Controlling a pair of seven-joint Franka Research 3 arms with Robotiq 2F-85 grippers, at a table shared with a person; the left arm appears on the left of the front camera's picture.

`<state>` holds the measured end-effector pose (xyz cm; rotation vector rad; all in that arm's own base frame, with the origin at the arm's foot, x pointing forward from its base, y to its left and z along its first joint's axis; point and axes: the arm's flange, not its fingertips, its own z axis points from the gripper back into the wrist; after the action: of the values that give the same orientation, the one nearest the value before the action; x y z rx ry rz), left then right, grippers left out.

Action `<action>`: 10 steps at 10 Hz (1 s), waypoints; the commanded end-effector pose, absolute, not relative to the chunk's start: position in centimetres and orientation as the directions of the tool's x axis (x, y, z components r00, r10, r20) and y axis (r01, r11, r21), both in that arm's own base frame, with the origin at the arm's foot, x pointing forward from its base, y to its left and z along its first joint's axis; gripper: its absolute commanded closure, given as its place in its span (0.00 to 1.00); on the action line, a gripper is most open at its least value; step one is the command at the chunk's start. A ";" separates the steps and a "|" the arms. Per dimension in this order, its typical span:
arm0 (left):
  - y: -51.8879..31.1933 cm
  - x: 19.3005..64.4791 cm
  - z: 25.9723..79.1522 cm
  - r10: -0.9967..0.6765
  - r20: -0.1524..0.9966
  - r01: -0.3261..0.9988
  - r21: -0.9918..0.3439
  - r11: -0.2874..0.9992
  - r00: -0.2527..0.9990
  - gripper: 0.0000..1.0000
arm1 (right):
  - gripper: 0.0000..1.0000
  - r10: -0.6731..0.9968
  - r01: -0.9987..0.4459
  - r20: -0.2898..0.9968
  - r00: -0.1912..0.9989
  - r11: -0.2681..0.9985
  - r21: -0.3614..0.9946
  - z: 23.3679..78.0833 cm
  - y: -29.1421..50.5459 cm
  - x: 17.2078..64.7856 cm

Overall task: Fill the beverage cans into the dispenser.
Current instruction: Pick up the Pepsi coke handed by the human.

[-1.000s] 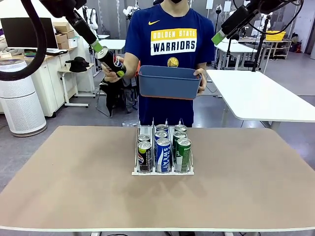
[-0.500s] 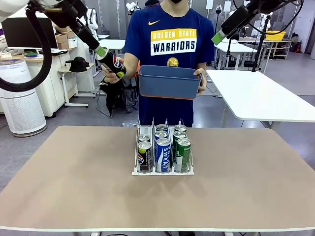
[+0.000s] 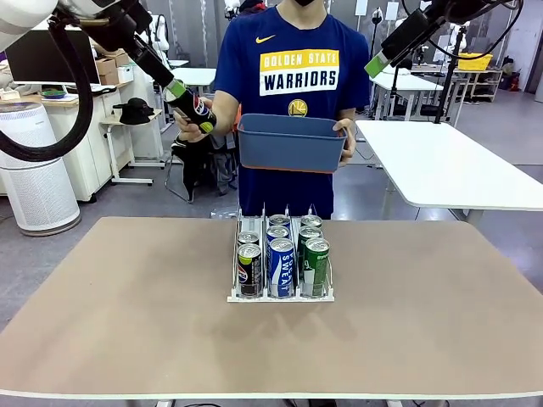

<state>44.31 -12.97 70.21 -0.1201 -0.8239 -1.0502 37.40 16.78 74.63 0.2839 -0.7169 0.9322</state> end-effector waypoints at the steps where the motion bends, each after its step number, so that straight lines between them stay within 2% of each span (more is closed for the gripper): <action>1: -12.9 44.3 70.2 -0.720 0.653 0.805 0.283 0.521 0.236 0.00 | 0.00 0.633 -0.813 0.670 0.389 0.578 -0.074 74.6 16.8 37.3; 5: -11.7 46.3 68.9 -0.643 0.720 0.811 0.196 0.551 0.262 0.00 | 0.00 0.633 -0.813 0.670 0.389 0.578 -0.074 74.6 16.8 37.3; 10: -11.9 47.8 67.4 -0.622 0.741 0.814 0.184 0.550 0.252 0.00 | 0.00 0.633 -0.813 0.670 0.389 0.578 -0.074 74.6 16.8 37.3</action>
<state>47.16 -12.13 68.18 -0.2285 -0.8443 -0.9654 37.40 16.78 74.63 0.2839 -0.7169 0.9322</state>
